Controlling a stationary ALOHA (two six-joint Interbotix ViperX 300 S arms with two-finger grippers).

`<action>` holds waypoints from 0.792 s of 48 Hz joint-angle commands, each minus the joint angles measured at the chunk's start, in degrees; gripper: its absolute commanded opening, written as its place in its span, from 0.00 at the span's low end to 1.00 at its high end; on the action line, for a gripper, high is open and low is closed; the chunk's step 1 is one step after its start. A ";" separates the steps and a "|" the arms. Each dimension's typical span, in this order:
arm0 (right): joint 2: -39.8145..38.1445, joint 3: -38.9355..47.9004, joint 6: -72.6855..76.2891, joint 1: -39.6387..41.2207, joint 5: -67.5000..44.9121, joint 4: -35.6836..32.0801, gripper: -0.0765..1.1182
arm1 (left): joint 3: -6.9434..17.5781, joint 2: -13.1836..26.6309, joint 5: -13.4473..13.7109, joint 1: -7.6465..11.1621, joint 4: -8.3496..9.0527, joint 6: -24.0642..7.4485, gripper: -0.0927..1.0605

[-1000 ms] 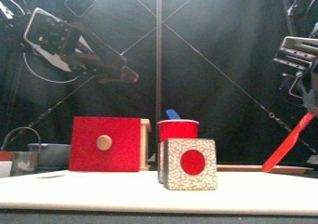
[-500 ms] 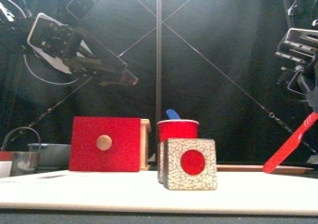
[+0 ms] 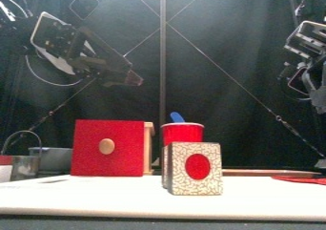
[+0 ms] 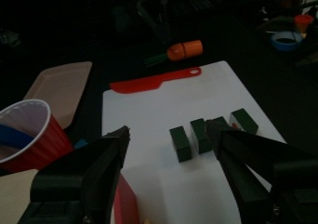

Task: Place sushi on board then cut the sushi with the knife then place the pieces on the plate
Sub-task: Place the 4 sushi pieces on the plate

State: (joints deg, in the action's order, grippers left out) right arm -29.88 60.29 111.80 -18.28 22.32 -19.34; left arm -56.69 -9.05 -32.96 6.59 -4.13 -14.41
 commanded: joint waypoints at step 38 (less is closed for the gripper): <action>5.01 -12.13 -34.45 15.91 -21.88 -37.35 0.59 | 3.69 -0.35 -2.11 -3.52 -3.25 0.00 0.93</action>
State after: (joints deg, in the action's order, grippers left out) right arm -22.06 49.31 77.52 -2.55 0.88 -56.95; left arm -54.58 -9.05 -34.45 3.43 -7.38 -14.41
